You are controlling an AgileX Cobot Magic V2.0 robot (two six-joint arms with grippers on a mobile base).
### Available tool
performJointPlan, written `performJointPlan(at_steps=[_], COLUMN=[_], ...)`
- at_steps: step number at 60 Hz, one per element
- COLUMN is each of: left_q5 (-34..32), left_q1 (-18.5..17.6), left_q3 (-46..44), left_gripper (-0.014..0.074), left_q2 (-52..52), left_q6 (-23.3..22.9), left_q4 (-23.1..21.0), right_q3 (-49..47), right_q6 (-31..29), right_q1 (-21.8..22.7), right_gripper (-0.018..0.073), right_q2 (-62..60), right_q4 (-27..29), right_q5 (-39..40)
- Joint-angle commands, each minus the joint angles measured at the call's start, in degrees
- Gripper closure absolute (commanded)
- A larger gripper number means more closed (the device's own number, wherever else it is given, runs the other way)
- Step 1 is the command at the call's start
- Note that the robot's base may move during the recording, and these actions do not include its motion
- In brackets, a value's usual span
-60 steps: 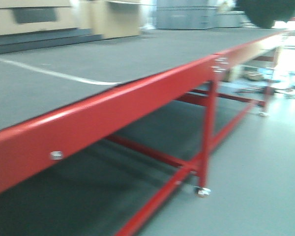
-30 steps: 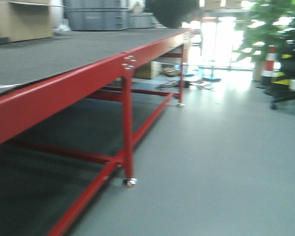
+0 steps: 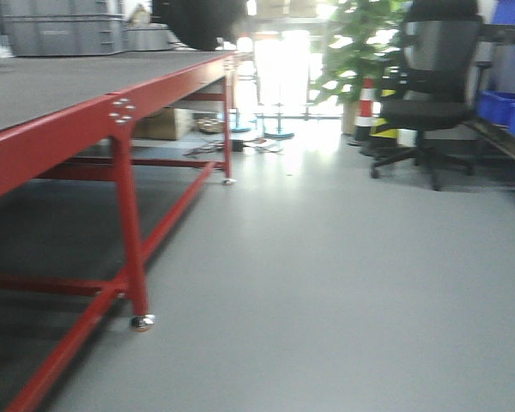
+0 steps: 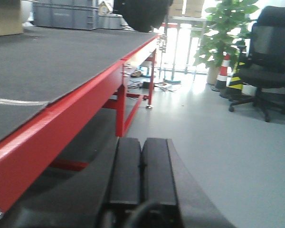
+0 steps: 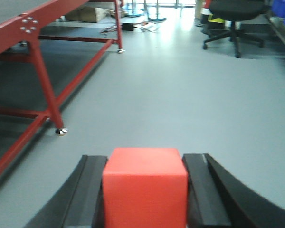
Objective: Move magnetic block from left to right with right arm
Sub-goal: 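Drive the base away from the table past the red-framed table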
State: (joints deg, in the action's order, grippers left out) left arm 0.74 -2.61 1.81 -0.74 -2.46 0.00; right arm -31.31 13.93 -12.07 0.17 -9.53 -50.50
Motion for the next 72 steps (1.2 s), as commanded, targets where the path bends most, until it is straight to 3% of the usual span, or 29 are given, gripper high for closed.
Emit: performJointPlan(at_steps=[1,72], left_q5=[-5.09,-5.09], left_q1=[-0.05,-0.05], left_q3=[0.43,0.52], left_gripper=[0.0713,0.0712], left_q2=[-0.77,-0.87], left_q6=[-0.25,-0.25], left_q4=[0.00,0.00], right_q3=[-1.61,-1.61], right_q6=[-0.48,-0.48], right_q1=[0.28,0.28], right_gripper=[0.0397,0.0397], right_q2=[0.93,0.93], right_q4=[-1.03,-1.03], right_q5=[4.89,4.89])
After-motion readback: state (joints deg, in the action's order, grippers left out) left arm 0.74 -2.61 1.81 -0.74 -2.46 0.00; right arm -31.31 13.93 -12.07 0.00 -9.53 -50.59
